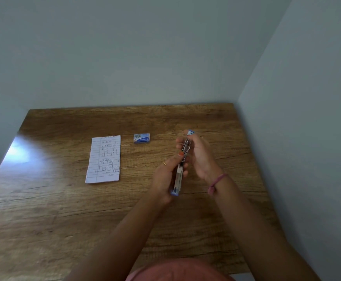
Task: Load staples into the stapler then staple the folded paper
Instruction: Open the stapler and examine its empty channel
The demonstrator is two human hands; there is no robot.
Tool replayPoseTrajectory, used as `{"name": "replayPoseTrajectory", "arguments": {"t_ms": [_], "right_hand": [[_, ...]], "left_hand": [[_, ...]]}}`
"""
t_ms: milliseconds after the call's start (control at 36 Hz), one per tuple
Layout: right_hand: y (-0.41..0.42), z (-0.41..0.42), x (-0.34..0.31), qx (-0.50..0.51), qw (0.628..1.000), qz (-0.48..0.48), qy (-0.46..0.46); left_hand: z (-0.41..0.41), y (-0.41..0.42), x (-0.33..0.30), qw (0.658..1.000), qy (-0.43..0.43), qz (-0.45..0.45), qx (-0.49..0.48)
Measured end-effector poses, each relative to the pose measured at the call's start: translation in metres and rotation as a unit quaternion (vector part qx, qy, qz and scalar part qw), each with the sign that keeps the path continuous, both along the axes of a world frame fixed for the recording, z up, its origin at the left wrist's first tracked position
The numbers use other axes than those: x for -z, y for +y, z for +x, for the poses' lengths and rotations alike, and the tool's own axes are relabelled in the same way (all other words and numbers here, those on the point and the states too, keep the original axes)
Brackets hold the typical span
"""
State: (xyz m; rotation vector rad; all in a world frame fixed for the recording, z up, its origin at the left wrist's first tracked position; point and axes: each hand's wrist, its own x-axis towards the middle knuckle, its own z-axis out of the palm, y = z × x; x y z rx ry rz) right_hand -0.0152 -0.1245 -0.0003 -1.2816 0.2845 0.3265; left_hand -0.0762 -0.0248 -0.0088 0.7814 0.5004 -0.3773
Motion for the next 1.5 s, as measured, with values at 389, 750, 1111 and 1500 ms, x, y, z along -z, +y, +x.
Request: {"name": "replayPoseTrajectory", "arguments": {"t_ms": [389,750,1111,1500], "right_hand": [[0.002,0.000,0.002,-0.009,0.999,0.042,0.028],[0.001,0.000,0.001,-0.019,0.999,0.031,0.030],[0.006,-0.002,0.006,-0.028,0.998,-0.007,0.050],[0.006,-0.003,0.006,-0.029,0.999,0.006,0.037]], "left_hand": [[0.003,0.001,0.016,1.000,0.008,-0.023,-0.016],[0.003,0.007,0.035,0.999,-0.030,-0.021,-0.022],[0.008,0.007,0.039,0.998,-0.025,-0.042,-0.036],[0.007,0.006,0.036,0.998,-0.026,-0.040,-0.040]]}}
